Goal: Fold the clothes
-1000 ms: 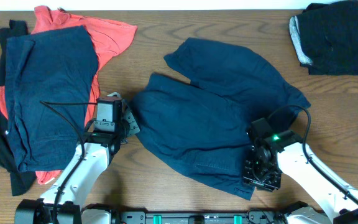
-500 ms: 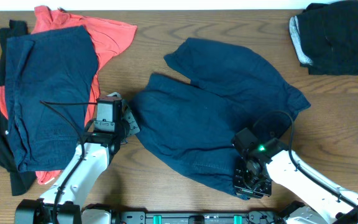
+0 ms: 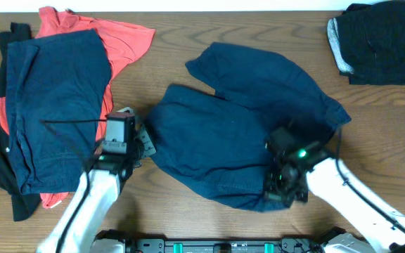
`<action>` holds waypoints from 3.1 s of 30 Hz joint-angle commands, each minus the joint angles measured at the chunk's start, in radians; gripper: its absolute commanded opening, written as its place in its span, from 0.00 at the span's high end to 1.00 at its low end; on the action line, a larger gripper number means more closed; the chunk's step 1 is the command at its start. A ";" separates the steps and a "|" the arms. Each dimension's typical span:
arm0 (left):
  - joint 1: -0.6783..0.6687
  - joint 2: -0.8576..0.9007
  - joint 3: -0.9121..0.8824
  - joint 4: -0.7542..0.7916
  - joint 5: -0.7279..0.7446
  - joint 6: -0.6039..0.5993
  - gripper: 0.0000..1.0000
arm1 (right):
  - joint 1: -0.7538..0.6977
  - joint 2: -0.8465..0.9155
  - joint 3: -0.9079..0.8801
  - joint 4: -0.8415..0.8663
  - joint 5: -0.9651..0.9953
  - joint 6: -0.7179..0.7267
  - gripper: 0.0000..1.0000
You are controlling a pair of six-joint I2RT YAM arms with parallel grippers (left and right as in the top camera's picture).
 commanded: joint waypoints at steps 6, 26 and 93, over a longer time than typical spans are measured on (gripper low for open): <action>0.007 -0.376 0.022 -0.114 -0.163 0.012 0.94 | -0.219 0.000 0.358 -0.025 0.075 -0.297 0.99; 0.005 -0.623 0.180 -0.529 -0.271 -0.069 0.94 | -0.513 -0.018 0.686 -0.388 0.074 -0.533 0.99; -0.113 0.511 0.251 0.826 -0.350 0.089 0.02 | -0.586 0.626 0.624 0.613 0.053 -0.407 0.84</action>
